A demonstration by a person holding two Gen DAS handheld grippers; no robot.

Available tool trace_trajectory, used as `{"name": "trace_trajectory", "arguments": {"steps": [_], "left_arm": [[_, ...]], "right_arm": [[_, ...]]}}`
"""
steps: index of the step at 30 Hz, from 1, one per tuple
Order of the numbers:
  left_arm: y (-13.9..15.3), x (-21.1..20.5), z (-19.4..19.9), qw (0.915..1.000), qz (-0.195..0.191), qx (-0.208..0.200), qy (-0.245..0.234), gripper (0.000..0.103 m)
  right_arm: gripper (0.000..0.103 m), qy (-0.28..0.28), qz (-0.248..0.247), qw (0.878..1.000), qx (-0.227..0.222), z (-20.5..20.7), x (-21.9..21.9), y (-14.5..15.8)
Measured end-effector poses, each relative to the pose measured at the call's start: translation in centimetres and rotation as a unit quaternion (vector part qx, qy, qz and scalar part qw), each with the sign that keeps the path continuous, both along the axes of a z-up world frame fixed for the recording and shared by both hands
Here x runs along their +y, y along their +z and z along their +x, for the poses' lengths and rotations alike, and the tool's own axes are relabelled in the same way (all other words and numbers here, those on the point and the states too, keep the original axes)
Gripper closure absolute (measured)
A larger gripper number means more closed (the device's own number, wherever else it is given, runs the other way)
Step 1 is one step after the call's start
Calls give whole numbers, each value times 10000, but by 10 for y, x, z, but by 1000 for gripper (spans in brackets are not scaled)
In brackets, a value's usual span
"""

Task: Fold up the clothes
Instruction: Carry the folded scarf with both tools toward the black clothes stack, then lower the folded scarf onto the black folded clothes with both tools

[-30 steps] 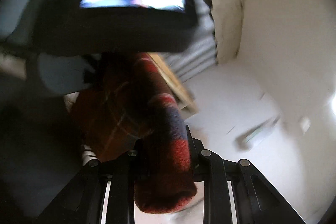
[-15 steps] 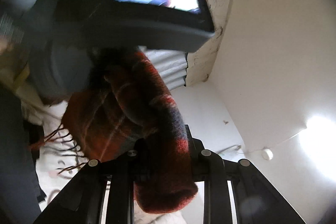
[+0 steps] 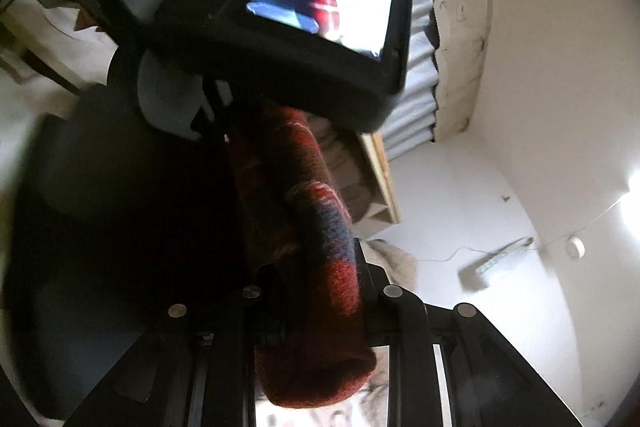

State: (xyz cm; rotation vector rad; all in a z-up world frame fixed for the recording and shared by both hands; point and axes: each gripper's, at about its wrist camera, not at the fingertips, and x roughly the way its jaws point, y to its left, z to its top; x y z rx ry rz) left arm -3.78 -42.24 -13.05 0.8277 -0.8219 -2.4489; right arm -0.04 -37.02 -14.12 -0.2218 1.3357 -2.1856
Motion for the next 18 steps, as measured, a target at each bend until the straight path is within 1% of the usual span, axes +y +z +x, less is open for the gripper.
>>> {"name": "trace_trajectory", "arguments": {"steps": [2, 3, 5, 6, 8, 9, 10, 11, 12, 13, 14, 15, 17, 18], "left_arm": [[-21, -3, 9, 9998, 59, -145, 104, 79], [-31, -5, 13, 9996, 88, -217, 156, 75], [-52, -8, 22, 9989, 142, -367, 246, 74], [-64, -9, 21, 9987, 116, -472, 169, 73], [-79, -8, 22, 9988, 51, -427, 250, 74], [-79, -8, 23, 9989, 104, -354, 289, 73], [-75, -10, 25, 9987, 285, -281, 322, 73], [-71, -11, 27, 9981, 462, -210, 352, 70], [-68, -12, 29, 9974, 602, -171, 357, 66], [-65, -13, 33, 9969, 696, -160, 339, 63], [-62, -13, 37, 9963, 785, -153, 324, 61], [-61, -14, 40, 9958, 834, -176, 332, 56], [-59, -17, 53, 9939, 1007, -253, 365, 54], [-58, -18, 60, 9928, 1106, -276, 369, 54]], "right_arm": [[79, 156, 47, 9997, -164, 16, 3, -12], [79, 180, 121, 9994, -276, 19, 2, -20], [79, 189, 339, 9975, -597, 22, -2, -38], [80, 158, 468, 9957, -784, 22, -5, -48], [79, 130, 601, 9928, -1023, 24, -9, -59], [76, 145, 622, 9915, -1131, 26, -10, -61], [68, 193, 604, 9898, -1273, 27, -9, -60], [65, 260, 580, 9877, -1430, 28, -7, -59], [58, 358, 548, 9847, -1613, 31, -3, -55], [47, 461, 508, 9814, -1794, 33, 1, -52], [42, 564, 465, 9773, -1988, 34, 5, -49], [37, 656, 434, 9721, -2208, 32, 8, -44], [37, 797, 307, 9579, -2739, 31, 26, -38], [37, 845, 143, 9476, -3079, 32, 50, -36]]}}
